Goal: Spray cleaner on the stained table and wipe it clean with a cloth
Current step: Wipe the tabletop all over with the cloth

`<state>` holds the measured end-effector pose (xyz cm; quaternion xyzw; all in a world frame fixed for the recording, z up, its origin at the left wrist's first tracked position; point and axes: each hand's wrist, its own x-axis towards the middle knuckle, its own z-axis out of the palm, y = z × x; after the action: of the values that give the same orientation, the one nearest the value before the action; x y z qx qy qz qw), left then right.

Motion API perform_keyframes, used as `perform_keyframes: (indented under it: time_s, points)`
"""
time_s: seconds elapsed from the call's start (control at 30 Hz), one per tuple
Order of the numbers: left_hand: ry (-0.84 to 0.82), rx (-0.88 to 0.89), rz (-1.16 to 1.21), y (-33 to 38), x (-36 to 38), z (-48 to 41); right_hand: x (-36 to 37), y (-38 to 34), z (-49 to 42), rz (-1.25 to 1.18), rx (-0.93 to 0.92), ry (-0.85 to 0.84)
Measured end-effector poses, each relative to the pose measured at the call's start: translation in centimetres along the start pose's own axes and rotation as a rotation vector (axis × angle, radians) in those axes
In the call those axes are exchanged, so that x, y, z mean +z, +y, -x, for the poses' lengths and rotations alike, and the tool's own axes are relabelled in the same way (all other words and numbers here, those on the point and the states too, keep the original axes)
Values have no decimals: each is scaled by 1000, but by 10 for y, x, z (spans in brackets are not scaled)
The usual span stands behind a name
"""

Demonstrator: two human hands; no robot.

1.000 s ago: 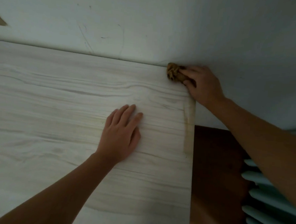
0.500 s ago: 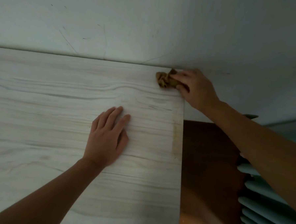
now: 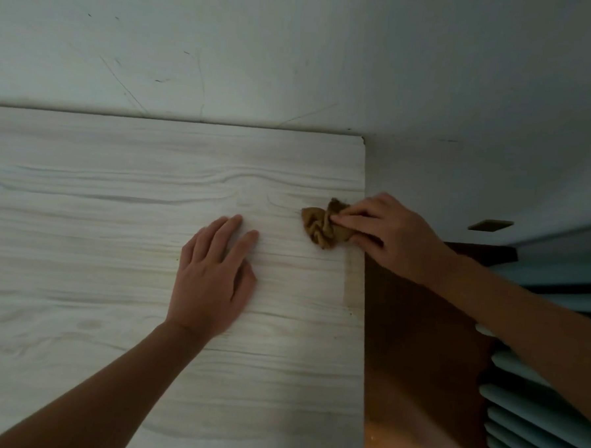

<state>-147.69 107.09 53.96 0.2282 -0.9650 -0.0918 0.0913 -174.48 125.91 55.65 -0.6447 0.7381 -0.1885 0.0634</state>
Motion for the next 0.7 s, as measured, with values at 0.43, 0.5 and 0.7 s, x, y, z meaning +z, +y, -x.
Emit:
perform_keyframes:
  time_s: [0.43,0.5,0.7]
  points:
    - [-17,-14,6,0,1,0,12,40,-69,17,374,256]
    - [-24,-13,9,0,1,1,13,27,-49,17,341,231]
    - [-20,-20,28,2,-1,1,20,-29,19,25,278,186]
